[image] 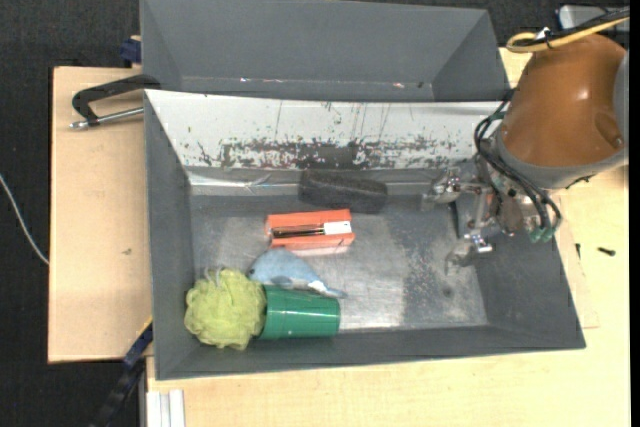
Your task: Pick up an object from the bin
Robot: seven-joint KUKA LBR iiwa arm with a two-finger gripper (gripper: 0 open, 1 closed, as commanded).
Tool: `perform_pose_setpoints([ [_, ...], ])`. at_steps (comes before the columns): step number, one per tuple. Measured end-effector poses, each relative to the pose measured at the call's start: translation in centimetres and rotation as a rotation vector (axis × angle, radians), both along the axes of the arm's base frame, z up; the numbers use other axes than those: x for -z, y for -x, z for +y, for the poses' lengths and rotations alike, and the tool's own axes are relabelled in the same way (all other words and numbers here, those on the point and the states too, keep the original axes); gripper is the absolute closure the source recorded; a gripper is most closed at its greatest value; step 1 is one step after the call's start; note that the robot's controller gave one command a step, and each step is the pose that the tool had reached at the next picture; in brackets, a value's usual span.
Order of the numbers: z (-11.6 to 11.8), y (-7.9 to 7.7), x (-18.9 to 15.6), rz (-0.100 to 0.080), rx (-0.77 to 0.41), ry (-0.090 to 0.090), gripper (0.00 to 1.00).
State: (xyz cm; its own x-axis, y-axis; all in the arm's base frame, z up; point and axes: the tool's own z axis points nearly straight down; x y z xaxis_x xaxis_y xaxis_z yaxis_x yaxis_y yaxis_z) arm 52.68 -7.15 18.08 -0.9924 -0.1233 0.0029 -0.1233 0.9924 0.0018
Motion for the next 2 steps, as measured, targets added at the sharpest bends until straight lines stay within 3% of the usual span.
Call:
perform_pose_setpoints([
  [1, 2.1, 1.1, 3.5, -0.008, 0.069, 0.001, 0.0],
  [2, 3.7, 1.4, 6.5, -0.003, 0.101, 0.0, 0.0],
])
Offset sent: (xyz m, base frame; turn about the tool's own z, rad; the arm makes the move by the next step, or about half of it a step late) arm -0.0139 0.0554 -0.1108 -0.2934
